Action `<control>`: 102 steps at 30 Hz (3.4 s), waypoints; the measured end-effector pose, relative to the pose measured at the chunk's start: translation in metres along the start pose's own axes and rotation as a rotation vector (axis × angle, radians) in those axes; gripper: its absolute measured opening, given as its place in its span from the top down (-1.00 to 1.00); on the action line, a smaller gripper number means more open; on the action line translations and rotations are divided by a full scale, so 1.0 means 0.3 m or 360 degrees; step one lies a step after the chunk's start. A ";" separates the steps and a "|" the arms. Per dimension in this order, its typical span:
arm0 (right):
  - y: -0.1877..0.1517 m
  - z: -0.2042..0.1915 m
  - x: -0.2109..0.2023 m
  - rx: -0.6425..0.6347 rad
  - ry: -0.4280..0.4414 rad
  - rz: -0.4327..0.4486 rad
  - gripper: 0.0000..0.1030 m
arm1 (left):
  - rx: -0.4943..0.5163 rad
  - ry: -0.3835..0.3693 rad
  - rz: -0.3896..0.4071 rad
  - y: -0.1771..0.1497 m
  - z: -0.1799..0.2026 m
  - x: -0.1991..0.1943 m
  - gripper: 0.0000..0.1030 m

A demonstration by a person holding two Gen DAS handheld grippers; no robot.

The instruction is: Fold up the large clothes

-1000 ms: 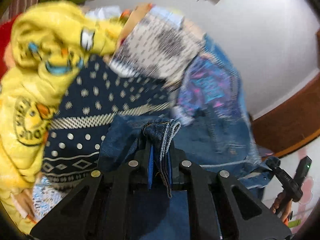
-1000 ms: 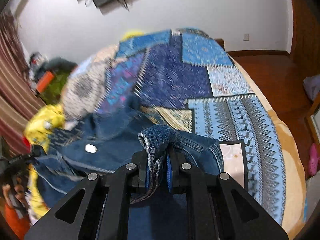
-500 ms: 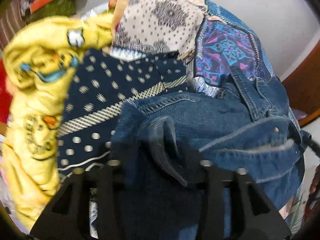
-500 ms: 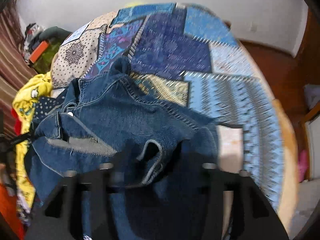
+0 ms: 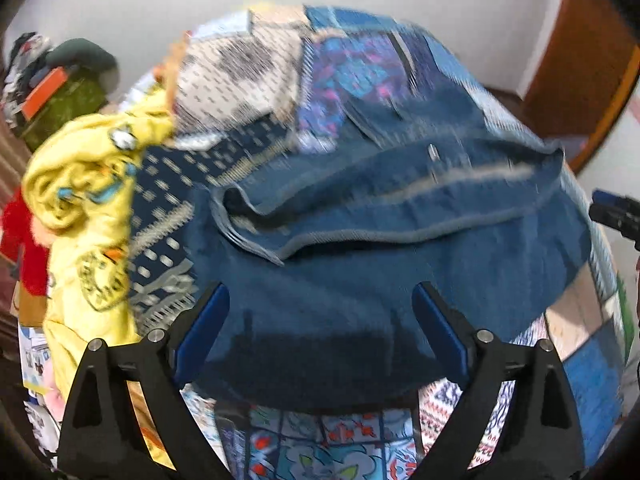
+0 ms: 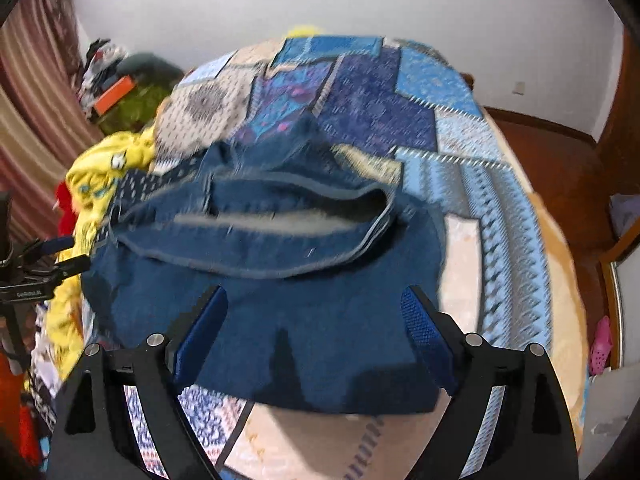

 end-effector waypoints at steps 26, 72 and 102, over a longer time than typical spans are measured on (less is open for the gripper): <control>0.308 -0.102 0.324 0.0147 -0.0228 0.0060 -0.86 | -0.0555 0.0055 0.0051 0.326 -0.253 0.236 -0.93; -0.248 0.094 -0.018 0.0092 -0.0219 -0.0051 -0.86 | -0.0930 -0.0145 -0.0055 -0.451 -0.285 -0.004 -0.95; -0.177 -0.075 0.081 0.0012 -0.0039 -0.0062 -0.86 | -0.1276 -0.0823 0.0255 -0.205 -0.219 0.072 0.55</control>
Point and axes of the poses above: each gripper's, at about its wrist camera, not at the fingertips, and x roughly the way its jaws point, z to its right, y to its top, the point moved 9 cm from there along x, roughly the way its jaws point, and after that the axes turned 1 degree about y, right-handed, at the moved point
